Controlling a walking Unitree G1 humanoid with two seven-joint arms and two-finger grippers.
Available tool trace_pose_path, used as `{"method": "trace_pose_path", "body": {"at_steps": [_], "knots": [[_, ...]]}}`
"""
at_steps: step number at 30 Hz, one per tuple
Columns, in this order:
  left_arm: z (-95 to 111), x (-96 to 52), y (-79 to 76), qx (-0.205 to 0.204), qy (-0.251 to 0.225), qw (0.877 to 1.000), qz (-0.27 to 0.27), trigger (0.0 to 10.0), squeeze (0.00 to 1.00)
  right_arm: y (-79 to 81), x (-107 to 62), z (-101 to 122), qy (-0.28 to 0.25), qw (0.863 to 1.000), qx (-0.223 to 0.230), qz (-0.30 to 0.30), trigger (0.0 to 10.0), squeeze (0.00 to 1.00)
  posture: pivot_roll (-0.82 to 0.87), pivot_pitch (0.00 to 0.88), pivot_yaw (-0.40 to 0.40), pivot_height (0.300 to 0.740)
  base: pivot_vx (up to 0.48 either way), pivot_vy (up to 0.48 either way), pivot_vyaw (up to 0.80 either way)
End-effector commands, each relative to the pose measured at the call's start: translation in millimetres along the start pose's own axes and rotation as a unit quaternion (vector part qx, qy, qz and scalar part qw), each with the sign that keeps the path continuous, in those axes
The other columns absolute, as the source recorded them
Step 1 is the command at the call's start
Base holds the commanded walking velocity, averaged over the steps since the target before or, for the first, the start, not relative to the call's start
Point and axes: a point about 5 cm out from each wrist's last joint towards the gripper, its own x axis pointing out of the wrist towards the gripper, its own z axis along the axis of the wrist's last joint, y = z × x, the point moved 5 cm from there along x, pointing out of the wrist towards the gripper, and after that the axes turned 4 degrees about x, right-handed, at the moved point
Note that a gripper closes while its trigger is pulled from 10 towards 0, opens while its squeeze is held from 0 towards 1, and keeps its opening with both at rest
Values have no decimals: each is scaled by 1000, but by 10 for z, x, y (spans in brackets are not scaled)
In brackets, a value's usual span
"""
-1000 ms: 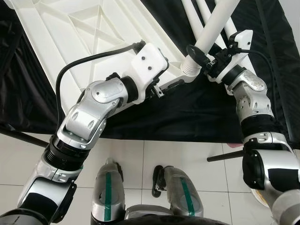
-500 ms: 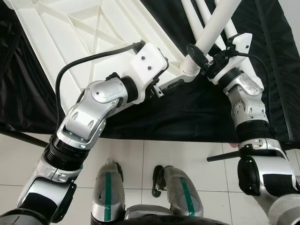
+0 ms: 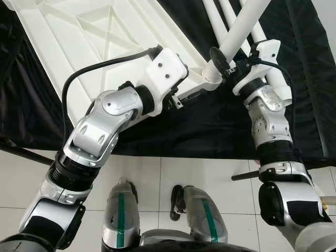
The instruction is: Building children table
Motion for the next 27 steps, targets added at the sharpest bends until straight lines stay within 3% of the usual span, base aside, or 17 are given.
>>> {"method": "trace_pose_path", "body": {"at_steps": [1, 14, 27], "knots": [[17, -6, -9, 4, 0, 1000, -2, 10000, 0, -47, -53, -95, 19, 1000, -2, -18, 10000, 0, 76, 88, -50, 740, 0, 0, 0], [21, -5, -27, 6, -1, 1000, -6, 10000, 0, -88, -84, -146, 23, 995, -8, -101, 10000, 0, 78, 79, -50, 740, 0, 0, 0], [27, -13, -26, 7, -1, 1000, -4, 10000, 0, -142, -134, -270, 42, 979, -14, -198, 10000, 0, 85, 87, -53, 740, 0, 0, 0]]}}
